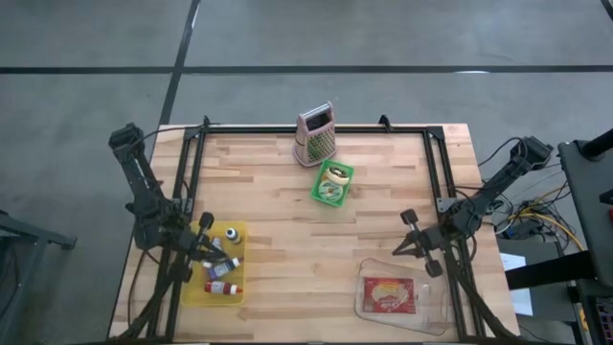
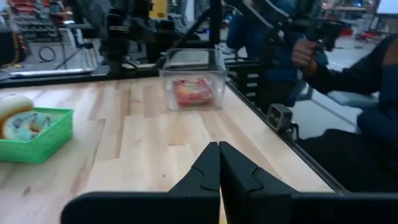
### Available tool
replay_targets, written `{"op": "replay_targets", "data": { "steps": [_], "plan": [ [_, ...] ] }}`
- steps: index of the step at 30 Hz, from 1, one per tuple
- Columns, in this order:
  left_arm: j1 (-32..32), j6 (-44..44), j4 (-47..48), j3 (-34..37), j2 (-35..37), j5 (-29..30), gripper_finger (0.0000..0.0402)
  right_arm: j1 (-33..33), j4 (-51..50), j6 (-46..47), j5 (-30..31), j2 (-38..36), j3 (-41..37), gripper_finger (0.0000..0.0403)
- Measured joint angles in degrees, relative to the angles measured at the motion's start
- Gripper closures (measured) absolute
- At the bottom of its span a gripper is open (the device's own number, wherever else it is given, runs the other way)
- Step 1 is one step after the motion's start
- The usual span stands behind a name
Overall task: Pick & Place Food Item
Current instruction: Return to Home Position
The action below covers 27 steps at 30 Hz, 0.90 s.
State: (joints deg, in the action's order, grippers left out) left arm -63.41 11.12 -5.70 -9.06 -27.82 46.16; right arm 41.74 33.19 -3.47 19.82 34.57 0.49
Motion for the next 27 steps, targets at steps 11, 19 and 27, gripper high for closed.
{"op": "replay_targets", "data": {
  "steps": [11,19,27],
  "plan": [
    [5.0,-8.2,1.0,2.2,8.3,-1.6,0.0401,-7.8,1.3,-4.8,-1.1,0.0,0.0,0.0395],
    [7.5,-7.9,6.5,2.9,12.4,-3.3,0.0401,-19.2,3.1,-5.5,-13.9,0.0,0.0,0.0395],
    [8.7,-10.3,8.7,2.9,15.2,-4.5,0.0401,-28.0,5.8,-6.4,-22.8,-0.5,0.0,0.0395]
  ]
}}
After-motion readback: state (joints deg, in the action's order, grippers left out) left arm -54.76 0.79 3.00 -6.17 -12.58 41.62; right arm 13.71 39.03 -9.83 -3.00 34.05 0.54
